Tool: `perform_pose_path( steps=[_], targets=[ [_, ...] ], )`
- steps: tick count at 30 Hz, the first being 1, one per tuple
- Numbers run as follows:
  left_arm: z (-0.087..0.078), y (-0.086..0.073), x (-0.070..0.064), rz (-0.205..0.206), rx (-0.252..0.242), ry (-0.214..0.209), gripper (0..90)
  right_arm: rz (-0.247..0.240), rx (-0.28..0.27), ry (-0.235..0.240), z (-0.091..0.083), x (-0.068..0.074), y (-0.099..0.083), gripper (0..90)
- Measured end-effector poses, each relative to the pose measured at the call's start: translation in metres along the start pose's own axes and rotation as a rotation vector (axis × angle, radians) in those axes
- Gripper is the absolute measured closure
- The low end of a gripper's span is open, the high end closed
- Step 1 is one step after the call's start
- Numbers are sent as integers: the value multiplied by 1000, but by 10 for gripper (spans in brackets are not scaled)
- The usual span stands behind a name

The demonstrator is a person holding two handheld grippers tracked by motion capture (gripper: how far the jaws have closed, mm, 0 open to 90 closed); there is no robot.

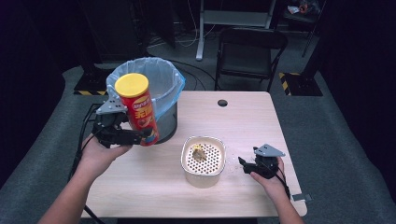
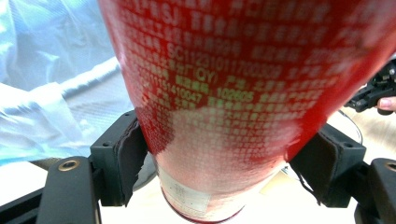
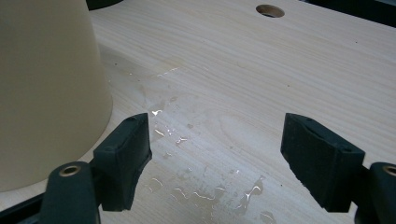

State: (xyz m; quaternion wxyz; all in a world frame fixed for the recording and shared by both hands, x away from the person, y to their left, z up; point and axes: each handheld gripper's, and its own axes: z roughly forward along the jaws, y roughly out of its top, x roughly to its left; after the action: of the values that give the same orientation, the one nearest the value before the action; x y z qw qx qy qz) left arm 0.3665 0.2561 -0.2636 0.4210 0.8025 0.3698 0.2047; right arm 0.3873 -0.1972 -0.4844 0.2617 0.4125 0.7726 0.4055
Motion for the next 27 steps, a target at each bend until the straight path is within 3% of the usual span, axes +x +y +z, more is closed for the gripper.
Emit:
perform_pose_path(
  steps=[12, 17, 27],
  targets=[
    [-19, 45, 19, -37, -32, 7, 237, -4, 1, 2, 0, 1, 0, 235],
    [-19, 57, 25, -34, -27, 36, 237, -2, 1, 1, 0, 1, 0, 236],
    [-11, 77, 46, -102, -48, 78, 237, -4, 0, 2, 0, 1, 0, 235]
  ],
)
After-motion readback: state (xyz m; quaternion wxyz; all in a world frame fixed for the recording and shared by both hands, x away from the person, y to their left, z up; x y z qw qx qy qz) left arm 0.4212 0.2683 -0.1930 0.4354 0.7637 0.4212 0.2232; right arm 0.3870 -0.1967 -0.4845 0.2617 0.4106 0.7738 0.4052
